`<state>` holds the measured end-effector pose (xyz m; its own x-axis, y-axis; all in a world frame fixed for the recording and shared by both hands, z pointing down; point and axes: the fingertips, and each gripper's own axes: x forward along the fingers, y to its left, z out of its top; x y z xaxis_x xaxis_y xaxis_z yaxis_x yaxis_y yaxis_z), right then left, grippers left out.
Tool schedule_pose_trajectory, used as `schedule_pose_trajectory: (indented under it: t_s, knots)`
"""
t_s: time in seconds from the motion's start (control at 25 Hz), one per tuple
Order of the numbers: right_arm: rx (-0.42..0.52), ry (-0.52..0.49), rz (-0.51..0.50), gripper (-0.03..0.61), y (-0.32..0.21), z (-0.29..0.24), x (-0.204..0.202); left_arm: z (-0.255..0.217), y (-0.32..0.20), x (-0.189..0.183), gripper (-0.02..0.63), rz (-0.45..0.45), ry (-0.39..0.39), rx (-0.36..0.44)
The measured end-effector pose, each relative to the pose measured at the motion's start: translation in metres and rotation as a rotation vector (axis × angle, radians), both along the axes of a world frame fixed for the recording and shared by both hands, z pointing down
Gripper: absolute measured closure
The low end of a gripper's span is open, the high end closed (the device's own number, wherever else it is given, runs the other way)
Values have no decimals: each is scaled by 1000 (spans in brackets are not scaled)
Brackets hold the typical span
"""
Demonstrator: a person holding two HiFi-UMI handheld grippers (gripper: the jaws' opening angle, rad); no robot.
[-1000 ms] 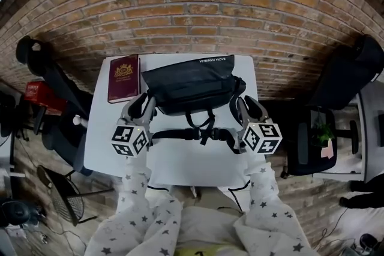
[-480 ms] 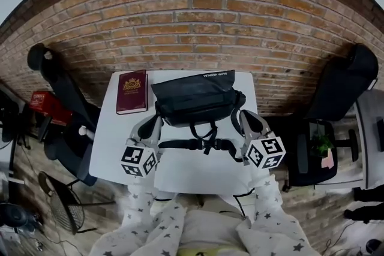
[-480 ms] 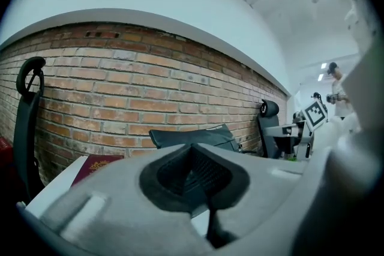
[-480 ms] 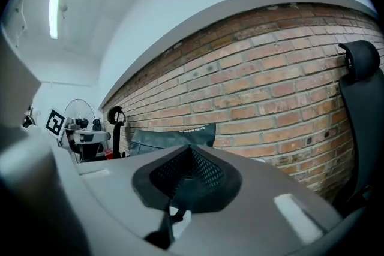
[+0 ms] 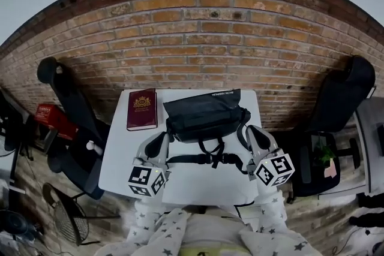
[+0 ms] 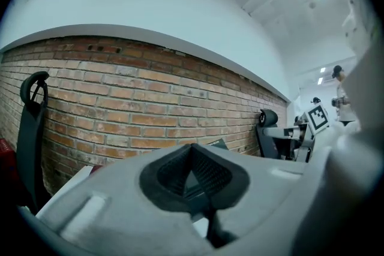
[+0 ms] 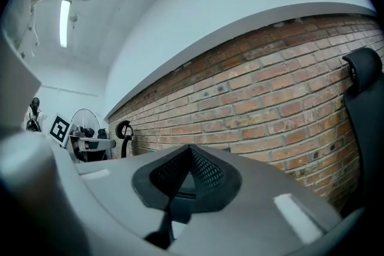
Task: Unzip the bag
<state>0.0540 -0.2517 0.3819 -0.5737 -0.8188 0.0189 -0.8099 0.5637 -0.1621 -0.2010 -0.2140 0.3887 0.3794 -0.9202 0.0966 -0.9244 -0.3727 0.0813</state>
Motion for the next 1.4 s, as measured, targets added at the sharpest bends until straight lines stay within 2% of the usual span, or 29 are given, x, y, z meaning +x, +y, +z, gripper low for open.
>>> schedule_pose_trajectory:
  t_s: [0.2,0.72,1.4]
  knots:
    - [38,-33,-3,575,8,-23,1,-20,6,-1,615,-5,60,27]
    - [92,-71,51,575,10,-56,17,-44,12,-12,615,-51,7,84]
    - [94,-44,69,575,14,-48,27,-41,14,-19,615,-91,-52,79]
